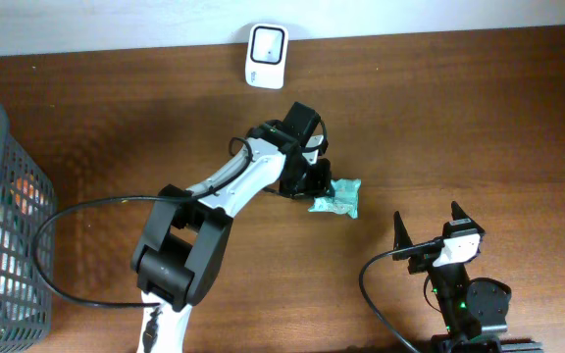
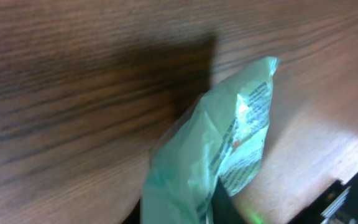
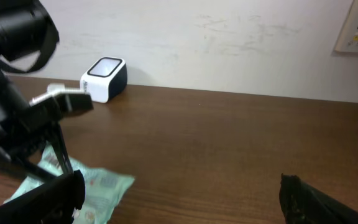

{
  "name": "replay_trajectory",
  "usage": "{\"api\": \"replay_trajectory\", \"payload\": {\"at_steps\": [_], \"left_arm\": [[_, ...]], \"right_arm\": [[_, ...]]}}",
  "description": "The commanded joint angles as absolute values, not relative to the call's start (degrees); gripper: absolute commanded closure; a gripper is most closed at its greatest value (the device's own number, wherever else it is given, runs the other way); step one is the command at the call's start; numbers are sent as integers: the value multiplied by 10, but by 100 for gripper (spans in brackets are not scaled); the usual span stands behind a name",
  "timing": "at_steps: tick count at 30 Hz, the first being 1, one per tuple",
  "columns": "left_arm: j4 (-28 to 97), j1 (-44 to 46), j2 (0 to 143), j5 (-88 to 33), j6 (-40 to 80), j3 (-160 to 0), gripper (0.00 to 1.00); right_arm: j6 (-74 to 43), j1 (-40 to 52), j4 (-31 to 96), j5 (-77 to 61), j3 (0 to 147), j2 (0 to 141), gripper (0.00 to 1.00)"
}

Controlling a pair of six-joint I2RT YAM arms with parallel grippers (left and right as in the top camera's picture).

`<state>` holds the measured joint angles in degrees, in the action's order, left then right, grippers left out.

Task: Scan the item barcode
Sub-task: 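Carry the mint-green packet to the table centre and release it, then reach the left gripper into the basket and grasp the white bamboo-print tube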

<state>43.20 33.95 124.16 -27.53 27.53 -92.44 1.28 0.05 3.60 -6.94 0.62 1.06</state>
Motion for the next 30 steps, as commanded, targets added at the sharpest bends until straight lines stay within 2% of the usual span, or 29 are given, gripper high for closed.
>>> {"api": "replay_trajectory", "payload": {"at_steps": [1, 2, 4, 8, 10, 14, 16, 21, 24, 27, 30], "left_arm": [[446, 324, 1240, -291, 272, -945, 7], [476, 308, 1226, -269, 256, -983, 2], [525, 288, 1195, -213, 234, -1036, 1], [679, 217, 1101, 32, 170, -1187, 1], [725, 168, 1055, 98, 170, -1240, 1], [747, 16, 966, 115, 153, -1257, 1], [755, -90, 942, 117, 170, -1257, 0], [754, -308, 950, 130, 204, -1257, 3], [760, -387, 968, 131, 203, -1249, 4], [749, -430, 974, 126, 197, -1192, 4], [689, -444, 981, 78, 113, -1093, 9]], "right_arm": [[11, 4, 39, -74, 3, 8, 2], [11, 4, 39, -74, 3, 8, 2], [11, 4, 39, -74, 3, 8, 2], [11, 4, 39, -74, 3, 8, 2], [11, 4, 39, -74, 3, 8, 2], [11, 4, 39, -74, 3, 8, 2], [11, 4, 39, -74, 3, 8, 2], [11, 4, 39, -74, 3, 8, 2], [11, 4, 39, -74, 3, 8, 2], [11, 4, 39, -74, 3, 8, 2], [11, 4, 39, -74, 3, 8, 2]]}}
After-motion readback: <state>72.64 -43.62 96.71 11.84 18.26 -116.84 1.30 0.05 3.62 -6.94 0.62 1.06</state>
